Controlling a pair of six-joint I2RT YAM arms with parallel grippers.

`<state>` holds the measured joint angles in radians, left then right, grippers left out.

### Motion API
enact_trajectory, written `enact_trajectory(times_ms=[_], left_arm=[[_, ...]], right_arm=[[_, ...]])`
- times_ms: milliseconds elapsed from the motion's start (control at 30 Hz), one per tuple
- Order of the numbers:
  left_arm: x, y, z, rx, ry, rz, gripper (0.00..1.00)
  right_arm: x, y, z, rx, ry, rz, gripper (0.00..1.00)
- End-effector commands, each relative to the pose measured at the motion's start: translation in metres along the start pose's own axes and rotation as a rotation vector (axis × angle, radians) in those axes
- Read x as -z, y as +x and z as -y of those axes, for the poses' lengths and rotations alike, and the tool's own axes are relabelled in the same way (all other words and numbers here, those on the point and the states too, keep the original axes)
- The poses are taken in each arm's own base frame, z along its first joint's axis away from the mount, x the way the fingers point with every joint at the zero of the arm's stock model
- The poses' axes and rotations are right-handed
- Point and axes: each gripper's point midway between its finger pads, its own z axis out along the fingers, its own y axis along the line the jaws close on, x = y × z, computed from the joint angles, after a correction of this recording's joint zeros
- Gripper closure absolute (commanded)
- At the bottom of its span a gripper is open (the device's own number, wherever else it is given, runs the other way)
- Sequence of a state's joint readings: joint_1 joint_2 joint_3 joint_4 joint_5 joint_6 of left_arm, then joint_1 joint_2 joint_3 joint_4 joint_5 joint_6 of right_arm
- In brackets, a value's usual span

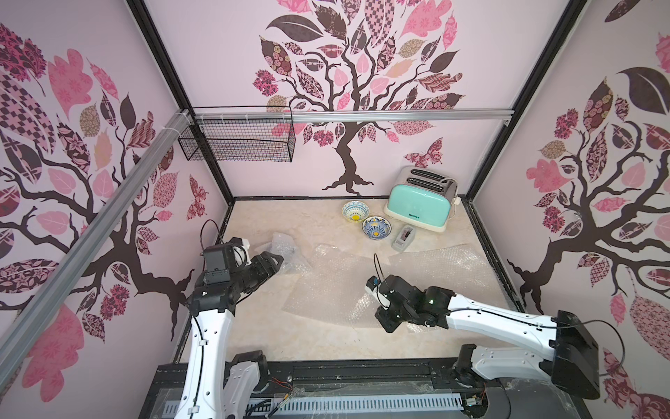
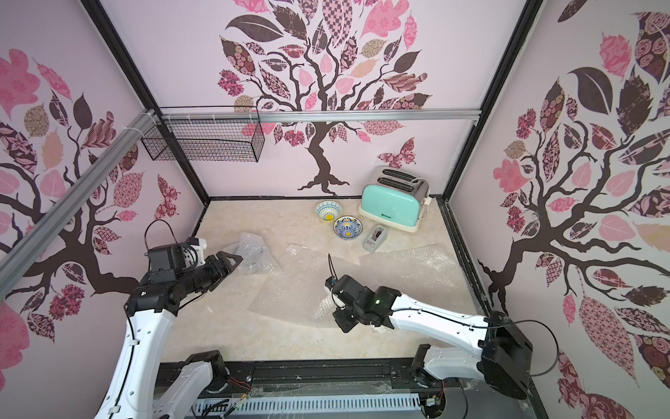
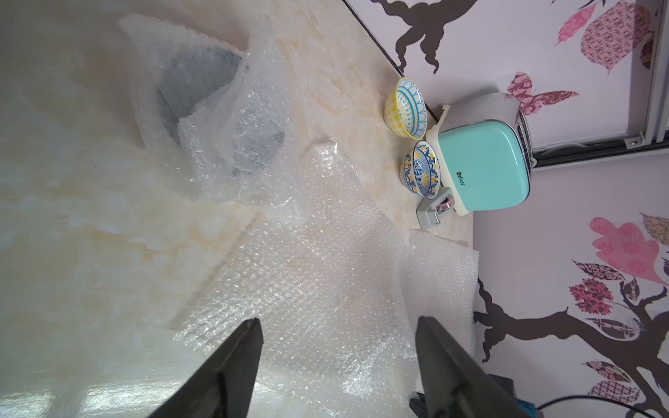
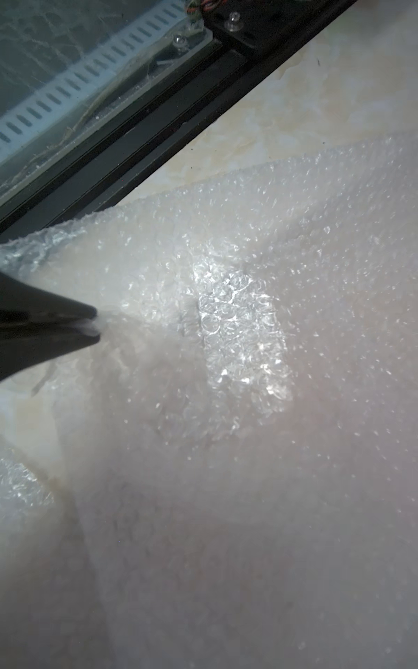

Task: Wrap bowls in bubble wrap
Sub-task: Move the bubble wrap to the center of the board.

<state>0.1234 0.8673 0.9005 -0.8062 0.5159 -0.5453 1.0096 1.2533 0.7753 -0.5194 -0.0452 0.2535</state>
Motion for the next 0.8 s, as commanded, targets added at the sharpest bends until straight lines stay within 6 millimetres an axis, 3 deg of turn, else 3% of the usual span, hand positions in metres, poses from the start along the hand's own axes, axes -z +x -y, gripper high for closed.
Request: enact_trajectory(times_ms=[0,333,433,500,633,700,767], left_arm=[[-0.001,0.003,0.008,-0.054,0.010,-0.004,0.27],[-0.006,0.032,0.019,-0.136,-0.018,-0.058,0.27],[-0.007,0.041,0.024,-0.135,-0.004,-0.073,0.27],[-0.010,0.048,0.030,-0.141,0.022,-0.081,0.28],[-0.020,0.060,0.034,-0.156,0.022,-0.104,0.28],[-0.028,0.062,0.033,-0.154,0.018,-0.110,0.28],[-0.036,0.063,0.029,-0.146,0.008,-0.118,0.28]], right_arm=[[-0.013,0.007,-0.003,0.044,0.053,-0.084,0.96],[-0.002,-0.016,0.068,0.089,0.527,-0.127,0.76],[-0.001,-0.019,0.070,0.085,0.525,-0.103,0.50],[0.007,-0.024,0.077,0.055,0.550,-0.066,0.47],[0.036,-0.033,0.116,-0.070,0.661,0.009,0.40],[0.036,-0.048,0.105,-0.099,0.581,0.083,0.41],[0.017,-0.068,0.066,-0.108,0.327,0.164,0.41]])
